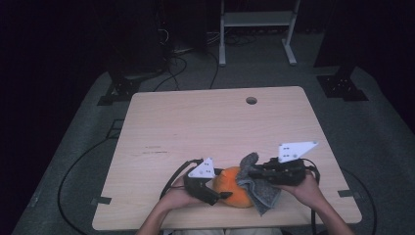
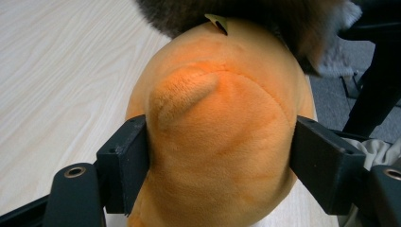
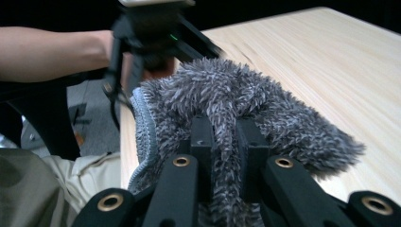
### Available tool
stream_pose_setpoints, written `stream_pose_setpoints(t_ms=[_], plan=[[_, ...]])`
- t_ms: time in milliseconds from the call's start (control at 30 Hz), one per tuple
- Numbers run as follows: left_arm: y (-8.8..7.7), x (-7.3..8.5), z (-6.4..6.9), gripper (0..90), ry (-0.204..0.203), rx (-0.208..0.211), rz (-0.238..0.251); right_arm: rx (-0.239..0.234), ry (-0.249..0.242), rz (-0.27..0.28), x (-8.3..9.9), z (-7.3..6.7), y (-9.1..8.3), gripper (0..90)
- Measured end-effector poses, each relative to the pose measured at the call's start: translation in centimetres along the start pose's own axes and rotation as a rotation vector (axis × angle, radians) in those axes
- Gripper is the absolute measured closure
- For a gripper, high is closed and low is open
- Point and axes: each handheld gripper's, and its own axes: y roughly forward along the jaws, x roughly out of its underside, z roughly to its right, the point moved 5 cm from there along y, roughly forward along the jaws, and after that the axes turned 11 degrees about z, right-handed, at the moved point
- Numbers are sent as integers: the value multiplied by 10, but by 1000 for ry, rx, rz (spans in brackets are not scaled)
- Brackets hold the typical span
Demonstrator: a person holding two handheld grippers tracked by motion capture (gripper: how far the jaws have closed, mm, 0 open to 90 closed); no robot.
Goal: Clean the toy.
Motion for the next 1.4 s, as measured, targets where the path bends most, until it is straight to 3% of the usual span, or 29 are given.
stream_pose_setpoints(t_ms=[100, 167, 300, 400, 600, 667, 767, 900, 967, 1067, 1100, 1200, 1333, 1400], plan=[[1, 0, 0, 260, 6, -3, -14, 2, -46, -70, 1, -4, 18, 795], [-2, 3, -1, 272, -12, -4, -1, 8, -35, -50, 9, 0, 16, 795], [-5, 9, -5, 273, -55, -5, 17, 57, 25, -12, 32, 8, -2, 795], [-4, 7, -6, 272, -59, -10, 16, 93, 79, -4, 51, 13, -17, 794], [-2, 1, -8, 271, -59, -23, 13, 148, 130, -83, 76, 20, -41, 793], [0, -3, -7, 278, -48, -26, 7, 146, 131, -72, 67, 19, -48, 793], [5, -10, -4, 289, -23, -28, -2, 118, 75, -36, 35, 14, -47, 792], [13, -21, 1, 296, 31, -26, -24, 54, -28, -61, -13, 5, -19, 792], [17, -25, 4, 296, 59, -25, -39, 22, -70, -111, -27, 1, 0, 792], [20, -26, 5, 290, 86, -21, -62, -7, -87, -229, -25, 0, 24, 793], [19, -24, 5, 283, 81, -19, -52, -10, -82, -235, -22, 1, 26, 794], [15, -15, 1, 285, 20, -7, -16, -9, -50, -204, -13, 5, 21, 794], [12, -11, 2, 223, 8, 25, 33, 0, 2, -167, 6, 7, 9, 795], [10, -10, -2, 168, -11, 20, 46, 3, 16, -141, 13, 7, 2, 795]])
